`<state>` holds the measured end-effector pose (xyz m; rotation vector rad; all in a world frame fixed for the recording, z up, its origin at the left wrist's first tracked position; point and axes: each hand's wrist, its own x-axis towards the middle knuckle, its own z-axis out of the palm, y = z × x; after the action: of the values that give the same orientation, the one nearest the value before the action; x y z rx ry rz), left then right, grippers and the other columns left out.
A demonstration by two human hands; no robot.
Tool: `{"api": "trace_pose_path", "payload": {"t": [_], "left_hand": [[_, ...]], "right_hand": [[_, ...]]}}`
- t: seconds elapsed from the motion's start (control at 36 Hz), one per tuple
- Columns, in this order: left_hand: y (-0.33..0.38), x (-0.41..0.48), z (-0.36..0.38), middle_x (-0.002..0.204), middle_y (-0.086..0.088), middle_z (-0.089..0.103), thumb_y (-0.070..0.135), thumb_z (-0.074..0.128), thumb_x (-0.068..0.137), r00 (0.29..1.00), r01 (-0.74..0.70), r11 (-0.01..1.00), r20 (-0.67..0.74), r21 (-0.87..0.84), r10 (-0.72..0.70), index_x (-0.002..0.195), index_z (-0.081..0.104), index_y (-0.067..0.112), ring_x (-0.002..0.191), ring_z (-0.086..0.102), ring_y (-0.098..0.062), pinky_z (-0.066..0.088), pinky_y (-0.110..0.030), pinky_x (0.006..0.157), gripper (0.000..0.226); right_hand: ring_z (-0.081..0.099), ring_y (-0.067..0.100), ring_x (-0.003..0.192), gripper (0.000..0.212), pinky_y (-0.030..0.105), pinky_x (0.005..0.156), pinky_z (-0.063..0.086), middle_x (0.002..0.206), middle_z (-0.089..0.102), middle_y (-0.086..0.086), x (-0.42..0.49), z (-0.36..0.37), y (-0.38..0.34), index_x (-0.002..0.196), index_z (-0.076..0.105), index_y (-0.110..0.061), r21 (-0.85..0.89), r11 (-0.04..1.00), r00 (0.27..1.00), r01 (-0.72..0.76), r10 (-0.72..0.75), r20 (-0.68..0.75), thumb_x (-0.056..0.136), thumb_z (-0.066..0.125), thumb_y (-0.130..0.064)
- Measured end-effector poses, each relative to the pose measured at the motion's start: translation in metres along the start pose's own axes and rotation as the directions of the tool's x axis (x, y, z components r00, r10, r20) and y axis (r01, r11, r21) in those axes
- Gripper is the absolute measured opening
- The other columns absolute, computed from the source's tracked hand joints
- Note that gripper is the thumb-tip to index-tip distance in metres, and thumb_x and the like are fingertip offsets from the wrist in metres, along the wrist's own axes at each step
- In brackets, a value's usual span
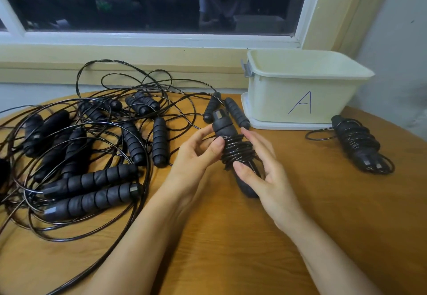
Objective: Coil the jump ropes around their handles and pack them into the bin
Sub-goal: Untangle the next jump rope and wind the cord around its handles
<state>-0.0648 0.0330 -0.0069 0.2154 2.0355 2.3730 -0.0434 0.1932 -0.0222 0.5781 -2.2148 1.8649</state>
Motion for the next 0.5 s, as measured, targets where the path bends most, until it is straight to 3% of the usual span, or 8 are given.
{"api": "trace_pose_path", "payload": {"t": [0.08,0.22,0.28,0.39,0.5], "left_hand": [[-0.001,0.000,0.003,0.100,-0.004,0.075,0.028,0.070,0.072,0.995,-0.002,0.999,-0.099,-0.043,-0.002,0.131,0.055,0.012,0.094,0.071,-0.011,0.054,-0.017,0.076,0.063],[-0.004,0.000,0.007,0.082,0.003,0.073,0.032,0.077,0.061,0.982,-0.012,1.000,-0.189,-0.017,0.009,0.118,0.058,0.017,0.080,0.070,-0.004,0.052,-0.014,0.066,0.062],[-0.005,0.000,0.007,0.081,0.005,0.074,0.033,0.077,0.061,0.984,-0.017,1.000,-0.178,0.015,0.019,0.117,0.059,0.018,0.083,0.070,-0.005,0.052,-0.015,0.068,0.061],[-0.003,-0.001,0.005,0.087,0.007,0.075,0.031,0.073,0.066,0.990,-0.043,0.997,-0.128,0.061,0.051,0.120,0.060,0.025,0.092,0.069,-0.005,0.054,-0.018,0.078,0.056],[0.001,-0.002,0.004,0.096,0.015,0.075,0.030,0.067,0.072,0.995,-0.067,0.993,-0.068,0.095,0.074,0.130,0.054,0.028,0.098,0.068,-0.001,0.054,-0.021,0.088,0.059]], "right_hand": [[0.036,-0.002,0.139,0.055,0.010,0.108,0.030,0.150,0.042,-0.010,-0.001,0.000,0.003,0.150,0.039,-0.023,-0.112,0.992,0.998,0.062,-0.059,0.026,0.098,0.056,-0.021],[0.027,-0.002,0.143,0.075,0.014,0.108,0.032,0.158,0.025,-0.018,-0.004,0.007,0.012,0.155,0.022,-0.035,-0.361,0.928,0.995,0.091,-0.071,0.069,0.091,0.054,-0.053],[0.031,-0.001,0.141,0.075,0.022,0.107,0.039,0.157,0.026,-0.021,-0.004,0.007,0.015,0.155,0.020,-0.038,-0.384,0.918,0.995,0.095,-0.083,0.049,0.091,0.056,-0.051],[0.039,0.003,0.138,0.074,0.024,0.106,0.044,0.153,0.037,-0.014,-0.001,0.002,0.017,0.155,0.026,-0.033,-0.281,0.957,0.997,0.068,-0.072,-0.003,0.091,0.061,-0.036],[0.041,0.001,0.137,0.071,0.019,0.109,0.037,0.148,0.045,-0.014,0.002,-0.005,0.011,0.151,0.029,-0.037,-0.089,0.996,1.000,0.025,-0.025,-0.002,0.090,0.064,-0.024]]}}
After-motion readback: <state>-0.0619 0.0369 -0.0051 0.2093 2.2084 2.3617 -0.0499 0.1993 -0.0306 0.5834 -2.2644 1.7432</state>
